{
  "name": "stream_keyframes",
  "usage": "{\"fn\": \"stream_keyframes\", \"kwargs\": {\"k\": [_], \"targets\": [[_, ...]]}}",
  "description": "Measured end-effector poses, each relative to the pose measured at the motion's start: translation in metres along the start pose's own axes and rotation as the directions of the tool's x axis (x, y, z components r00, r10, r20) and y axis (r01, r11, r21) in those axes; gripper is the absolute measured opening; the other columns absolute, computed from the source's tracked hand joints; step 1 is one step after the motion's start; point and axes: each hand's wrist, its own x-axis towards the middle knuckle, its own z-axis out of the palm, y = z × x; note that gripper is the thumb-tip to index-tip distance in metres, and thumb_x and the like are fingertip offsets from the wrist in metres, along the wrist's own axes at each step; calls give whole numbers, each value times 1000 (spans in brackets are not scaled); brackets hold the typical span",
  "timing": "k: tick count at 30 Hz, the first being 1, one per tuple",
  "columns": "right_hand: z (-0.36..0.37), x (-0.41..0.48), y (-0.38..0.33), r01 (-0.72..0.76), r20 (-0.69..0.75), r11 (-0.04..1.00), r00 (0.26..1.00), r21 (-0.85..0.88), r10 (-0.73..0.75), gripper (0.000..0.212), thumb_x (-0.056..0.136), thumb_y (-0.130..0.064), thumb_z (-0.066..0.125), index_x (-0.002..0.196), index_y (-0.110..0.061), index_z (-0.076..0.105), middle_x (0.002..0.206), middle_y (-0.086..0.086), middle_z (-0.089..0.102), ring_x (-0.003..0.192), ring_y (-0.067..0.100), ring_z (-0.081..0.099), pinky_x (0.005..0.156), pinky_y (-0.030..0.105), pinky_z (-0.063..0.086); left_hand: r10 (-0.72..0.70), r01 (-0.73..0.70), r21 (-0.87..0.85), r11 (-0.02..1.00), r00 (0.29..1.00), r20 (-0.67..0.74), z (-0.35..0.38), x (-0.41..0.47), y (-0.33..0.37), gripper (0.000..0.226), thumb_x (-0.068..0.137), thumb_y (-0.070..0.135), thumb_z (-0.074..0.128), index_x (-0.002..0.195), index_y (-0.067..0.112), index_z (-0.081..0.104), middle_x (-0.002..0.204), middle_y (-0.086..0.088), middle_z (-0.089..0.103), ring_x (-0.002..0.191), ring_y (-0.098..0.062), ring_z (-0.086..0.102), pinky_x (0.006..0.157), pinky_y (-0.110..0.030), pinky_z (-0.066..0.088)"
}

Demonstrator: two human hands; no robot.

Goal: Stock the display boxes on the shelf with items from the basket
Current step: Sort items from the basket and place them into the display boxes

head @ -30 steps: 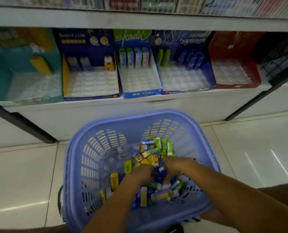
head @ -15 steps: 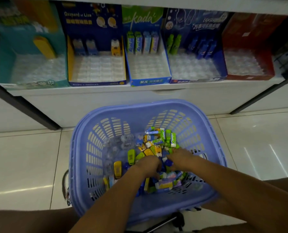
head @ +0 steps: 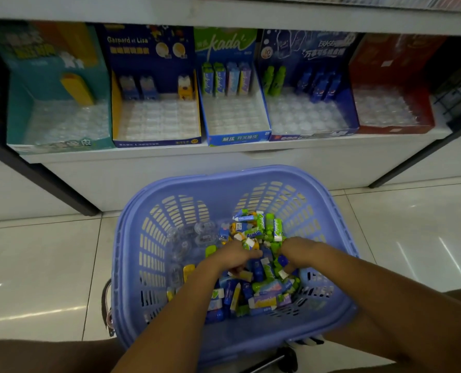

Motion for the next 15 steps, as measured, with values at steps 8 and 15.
{"fn": "stream_keyframes", "kwargs": {"k": [8,15], "targets": [[-14,5,5,46,-177,914,984,403,28,24,91,-35,60,87,-13,53,79,7,47,69,21,46,65,30,38,86,-90,-243,966,996,-26,-1,6,15,40,89,29,66,111,-5,62,109,-21,68,97,-31,66,88,-42,54],[-28,-5,2,148,-177,745,983,651,-41,41,96,-42,48,83,-6,64,64,1,61,60,15,57,66,25,48,103,-79,-387,919,994,43,6,2,24,28,94,18,58,115,-2,60,107,-16,64,98,-29,62,92,-44,53]]}}
